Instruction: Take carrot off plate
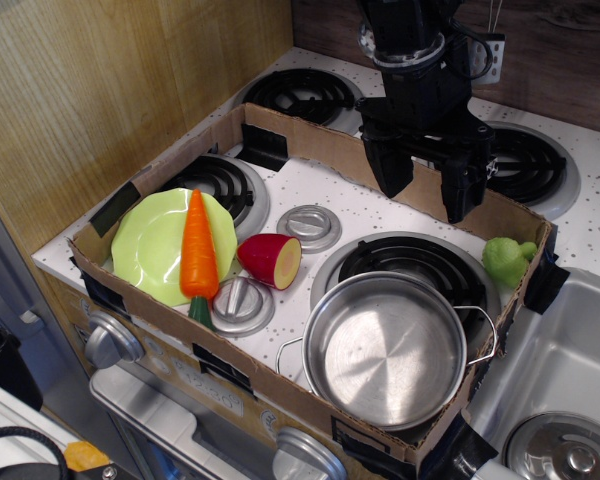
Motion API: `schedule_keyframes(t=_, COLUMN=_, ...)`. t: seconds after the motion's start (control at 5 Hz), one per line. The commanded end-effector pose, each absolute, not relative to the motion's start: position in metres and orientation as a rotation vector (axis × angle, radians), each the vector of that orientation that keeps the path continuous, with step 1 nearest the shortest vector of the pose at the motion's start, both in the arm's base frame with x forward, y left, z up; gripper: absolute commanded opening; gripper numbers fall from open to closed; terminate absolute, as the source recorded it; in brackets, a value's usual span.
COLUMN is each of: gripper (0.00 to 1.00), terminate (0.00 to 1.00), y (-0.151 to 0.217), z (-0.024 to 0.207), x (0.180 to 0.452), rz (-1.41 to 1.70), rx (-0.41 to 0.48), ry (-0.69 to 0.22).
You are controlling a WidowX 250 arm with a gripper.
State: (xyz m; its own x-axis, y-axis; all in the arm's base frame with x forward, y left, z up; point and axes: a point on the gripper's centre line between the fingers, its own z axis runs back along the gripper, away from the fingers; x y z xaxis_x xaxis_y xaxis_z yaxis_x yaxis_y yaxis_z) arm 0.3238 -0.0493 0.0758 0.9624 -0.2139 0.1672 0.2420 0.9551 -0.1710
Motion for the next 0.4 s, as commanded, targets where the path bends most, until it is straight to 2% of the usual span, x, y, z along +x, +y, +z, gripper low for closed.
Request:
schedule_keyframes(t=0.0, gripper=1.0, terminate=0.0, y=-0.0493, z=0.0758, x=0.3238, rz=-0.232, rx=-0.192, ry=-0.148)
schedule_keyframes(t=0.2, gripper=1.0, terminate=0.0, y=-0.0483, z=0.0802, x=0.331, rz=-0.131, rx=-0.153, ry=-0.125)
